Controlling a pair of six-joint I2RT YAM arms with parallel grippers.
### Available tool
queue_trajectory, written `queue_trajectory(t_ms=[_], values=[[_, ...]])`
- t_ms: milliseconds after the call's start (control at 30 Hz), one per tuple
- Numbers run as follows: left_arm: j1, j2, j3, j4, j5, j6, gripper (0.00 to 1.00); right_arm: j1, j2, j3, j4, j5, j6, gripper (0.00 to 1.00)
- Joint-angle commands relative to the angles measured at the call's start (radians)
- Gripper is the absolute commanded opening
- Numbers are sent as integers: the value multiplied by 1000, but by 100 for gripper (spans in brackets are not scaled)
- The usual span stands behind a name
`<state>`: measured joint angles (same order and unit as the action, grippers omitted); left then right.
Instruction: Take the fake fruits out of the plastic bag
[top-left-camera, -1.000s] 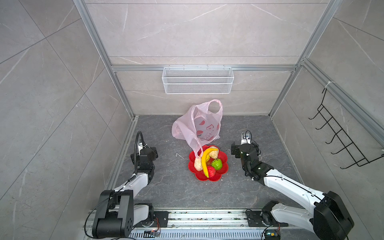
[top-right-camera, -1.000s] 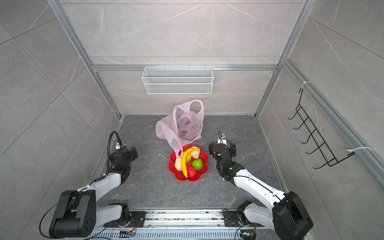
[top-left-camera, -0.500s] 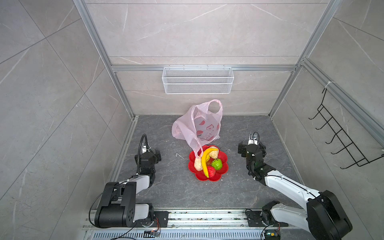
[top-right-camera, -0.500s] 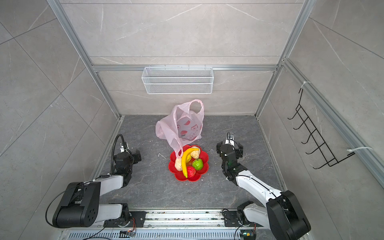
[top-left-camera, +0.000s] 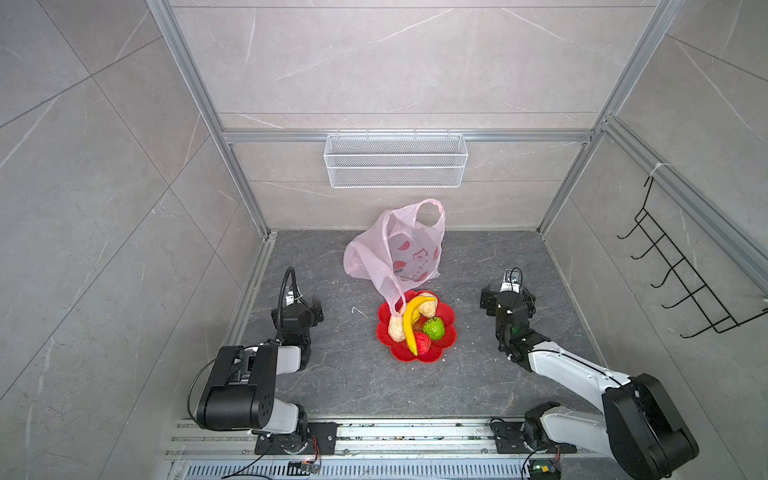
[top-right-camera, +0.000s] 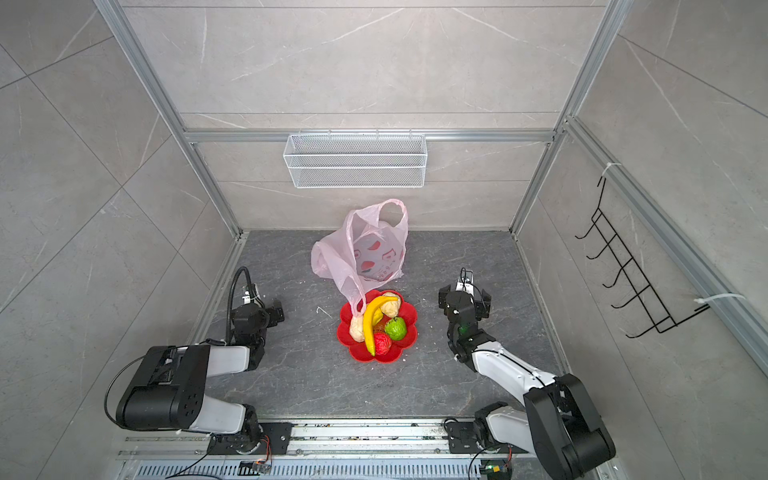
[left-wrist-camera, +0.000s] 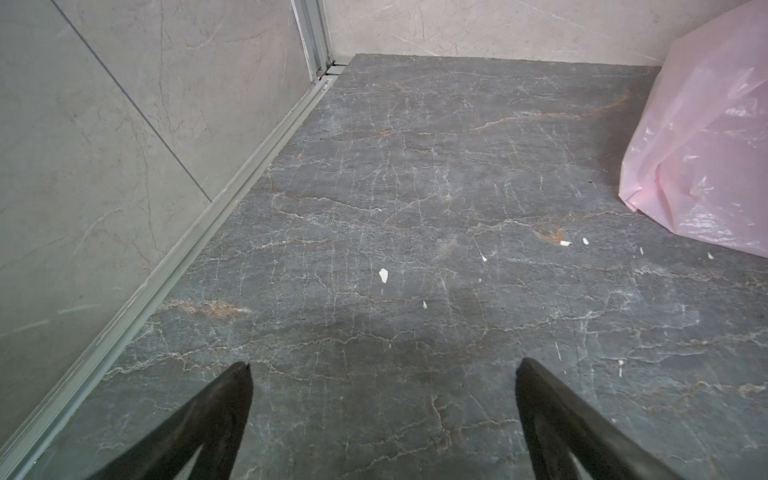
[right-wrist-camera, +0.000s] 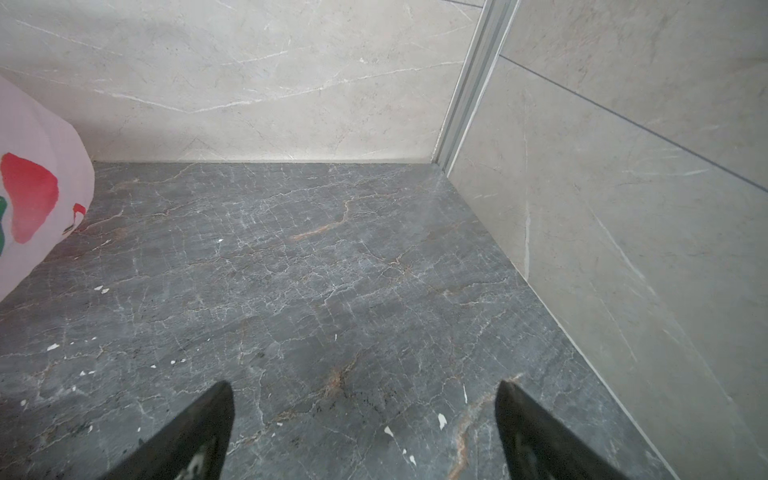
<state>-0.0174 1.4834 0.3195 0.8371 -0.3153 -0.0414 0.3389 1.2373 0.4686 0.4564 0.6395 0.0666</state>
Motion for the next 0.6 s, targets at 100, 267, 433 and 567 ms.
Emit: queue_trajectory(t_ms=[100, 267, 433, 567], values=[[23, 22, 24, 51, 41, -1, 100, -26, 40, -11, 84, -11, -34, 99], [25, 20, 26, 47, 43, -1, 100, -41, 74, -20, 161, -18, -71, 99], [24, 19, 26, 48, 42, -1, 100, -50, 103, 3, 142, -44, -90, 99], [25, 19, 26, 47, 42, -1, 100, -55, 113, -47, 207, -49, -78, 99]])
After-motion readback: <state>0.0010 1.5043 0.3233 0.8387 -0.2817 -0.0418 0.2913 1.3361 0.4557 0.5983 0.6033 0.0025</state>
